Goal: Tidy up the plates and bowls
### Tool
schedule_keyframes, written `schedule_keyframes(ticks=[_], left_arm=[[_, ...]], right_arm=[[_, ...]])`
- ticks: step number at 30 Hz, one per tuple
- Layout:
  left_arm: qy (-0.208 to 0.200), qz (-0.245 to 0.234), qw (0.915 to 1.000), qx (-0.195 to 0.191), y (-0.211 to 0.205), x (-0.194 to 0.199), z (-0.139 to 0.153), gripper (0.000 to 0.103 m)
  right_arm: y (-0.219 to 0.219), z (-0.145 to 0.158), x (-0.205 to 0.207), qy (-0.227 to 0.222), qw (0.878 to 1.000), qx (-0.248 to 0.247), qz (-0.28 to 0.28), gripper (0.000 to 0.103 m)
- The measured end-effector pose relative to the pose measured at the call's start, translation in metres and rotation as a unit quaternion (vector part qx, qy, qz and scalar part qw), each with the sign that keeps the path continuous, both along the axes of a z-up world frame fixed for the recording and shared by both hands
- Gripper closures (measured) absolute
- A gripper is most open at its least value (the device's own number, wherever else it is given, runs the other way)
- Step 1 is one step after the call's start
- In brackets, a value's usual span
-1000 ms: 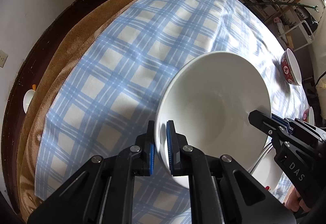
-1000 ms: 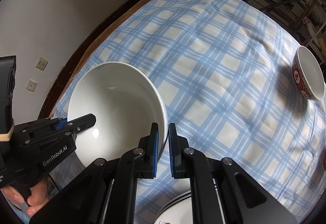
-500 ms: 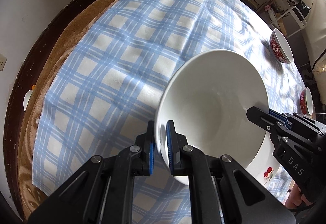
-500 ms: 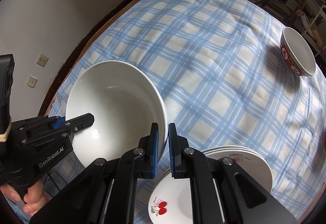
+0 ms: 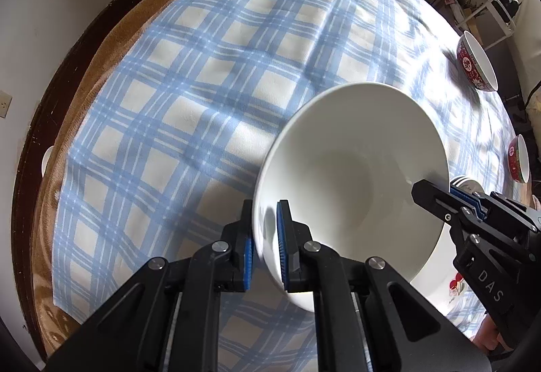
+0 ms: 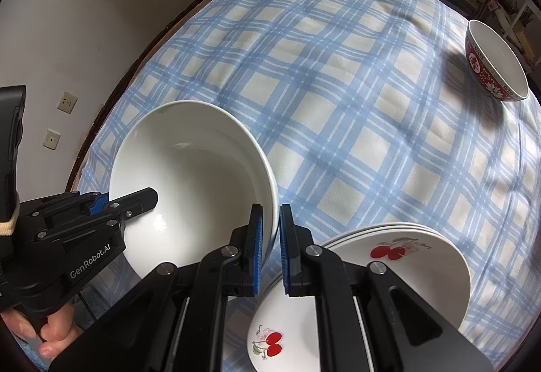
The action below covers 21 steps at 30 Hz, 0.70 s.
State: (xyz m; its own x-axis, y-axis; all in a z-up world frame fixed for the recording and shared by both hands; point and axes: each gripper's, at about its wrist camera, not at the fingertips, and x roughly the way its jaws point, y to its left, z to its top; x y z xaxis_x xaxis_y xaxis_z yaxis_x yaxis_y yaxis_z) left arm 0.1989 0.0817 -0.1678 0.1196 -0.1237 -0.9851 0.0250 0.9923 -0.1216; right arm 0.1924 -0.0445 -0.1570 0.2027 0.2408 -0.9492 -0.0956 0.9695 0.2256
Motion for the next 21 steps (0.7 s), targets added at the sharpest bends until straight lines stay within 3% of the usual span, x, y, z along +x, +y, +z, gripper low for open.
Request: schedule_keyframes(ticks=[9,20,21], left_arm=[[0.004,0.004,1.0000,-0.007,0.002,0.004,0.000,0.092],[-0.068,0.007,0.9973,0.028,0.005,0.008,0.050,0.083],[-0.072,-0.001,0.9969,0.032,0.002,0.010,0.054,0.078]], right_arm=[[0.000,0.000,0.000,-0.006,1.000,-0.002,0.006,0.092],[-0.019,0.029,0.000,-0.034,0.999,0.012,-0.002,0.087],[-0.023,0.033,0.000,-0.039,0.999,0.009,-0.005,0.087]])
